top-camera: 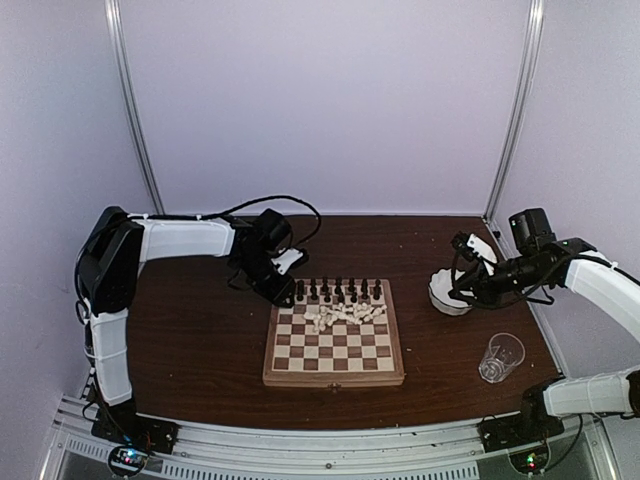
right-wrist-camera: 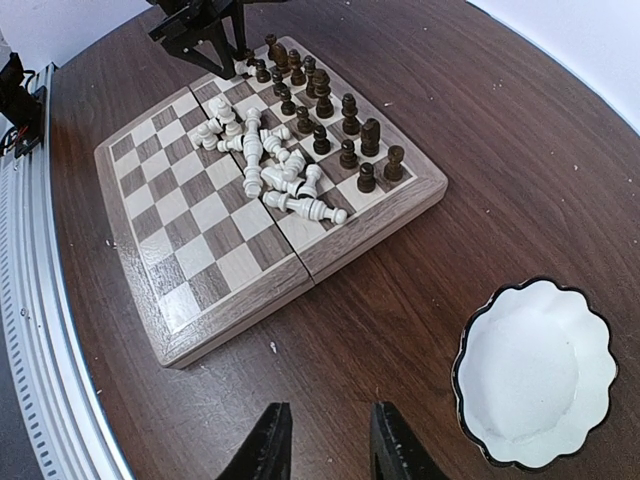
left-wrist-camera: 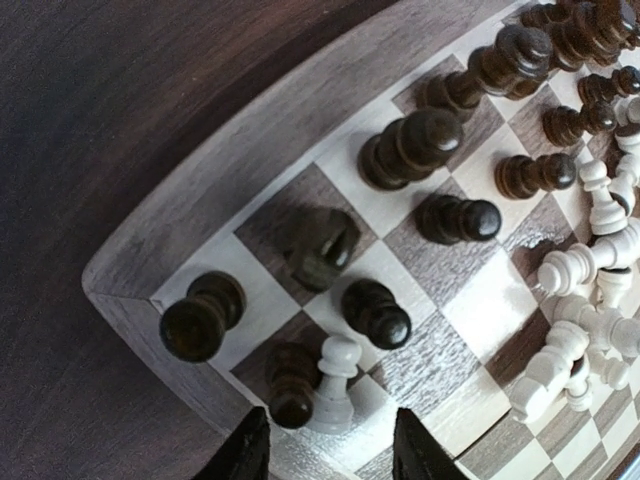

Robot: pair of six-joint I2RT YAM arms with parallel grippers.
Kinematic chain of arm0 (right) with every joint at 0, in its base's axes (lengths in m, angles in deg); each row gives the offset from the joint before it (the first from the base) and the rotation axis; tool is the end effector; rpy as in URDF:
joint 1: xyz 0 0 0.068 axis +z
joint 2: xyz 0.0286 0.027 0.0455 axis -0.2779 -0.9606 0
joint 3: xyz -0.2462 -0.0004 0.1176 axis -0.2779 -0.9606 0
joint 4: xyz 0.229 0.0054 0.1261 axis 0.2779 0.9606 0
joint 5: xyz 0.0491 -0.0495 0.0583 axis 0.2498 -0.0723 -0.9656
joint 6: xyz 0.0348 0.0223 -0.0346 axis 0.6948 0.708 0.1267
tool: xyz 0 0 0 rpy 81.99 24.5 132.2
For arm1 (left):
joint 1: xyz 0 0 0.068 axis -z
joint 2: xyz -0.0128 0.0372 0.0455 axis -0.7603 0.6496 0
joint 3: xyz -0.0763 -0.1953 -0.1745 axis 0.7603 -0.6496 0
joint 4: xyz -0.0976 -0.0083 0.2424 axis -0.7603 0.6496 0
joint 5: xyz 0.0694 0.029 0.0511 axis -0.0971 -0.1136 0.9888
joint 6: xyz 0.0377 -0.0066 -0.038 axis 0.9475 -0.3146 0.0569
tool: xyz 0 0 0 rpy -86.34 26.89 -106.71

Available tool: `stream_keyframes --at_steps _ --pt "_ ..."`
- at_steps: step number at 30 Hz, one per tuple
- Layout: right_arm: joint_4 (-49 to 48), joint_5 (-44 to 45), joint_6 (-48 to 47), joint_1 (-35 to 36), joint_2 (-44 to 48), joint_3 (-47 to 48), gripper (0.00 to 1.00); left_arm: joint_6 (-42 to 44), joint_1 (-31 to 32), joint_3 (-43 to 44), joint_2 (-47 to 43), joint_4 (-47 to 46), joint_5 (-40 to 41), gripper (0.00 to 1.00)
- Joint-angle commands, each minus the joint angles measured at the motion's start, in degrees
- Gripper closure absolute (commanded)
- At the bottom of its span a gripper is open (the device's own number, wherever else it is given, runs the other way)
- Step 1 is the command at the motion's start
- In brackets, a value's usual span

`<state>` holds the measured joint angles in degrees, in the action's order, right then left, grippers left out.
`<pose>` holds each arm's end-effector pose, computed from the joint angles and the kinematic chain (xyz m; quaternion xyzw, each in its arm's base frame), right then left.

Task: Set up the chess pieces on the board
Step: Pick up the pawn from the chessboard.

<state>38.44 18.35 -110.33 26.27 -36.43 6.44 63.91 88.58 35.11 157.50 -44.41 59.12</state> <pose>0.2041 0.0609 0.2681 -0.4231 0.7854 0.2827 0.3524 0.3200 -0.2669 0.1773 0.2830 0.9395 -0.1372 0.1355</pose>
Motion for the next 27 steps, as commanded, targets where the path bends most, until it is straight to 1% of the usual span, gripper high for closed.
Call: stream_keyframes --at_steps 1,17,27 --pt "-0.7 -0.9 -0.9 -0.2 0.8 -0.3 0.71 0.5 -0.2 2.1 1.1 0.0 0.6 0.57" --pt "-0.7 -0.7 -1.1 -0.2 0.5 -0.5 0.71 0.8 0.5 2.2 2.2 0.3 0.2 0.65" --pt "-0.7 -0.6 -1.1 -0.2 0.5 -0.6 0.71 0.6 1.2 2.8 3.2 2.5 2.6 0.73"
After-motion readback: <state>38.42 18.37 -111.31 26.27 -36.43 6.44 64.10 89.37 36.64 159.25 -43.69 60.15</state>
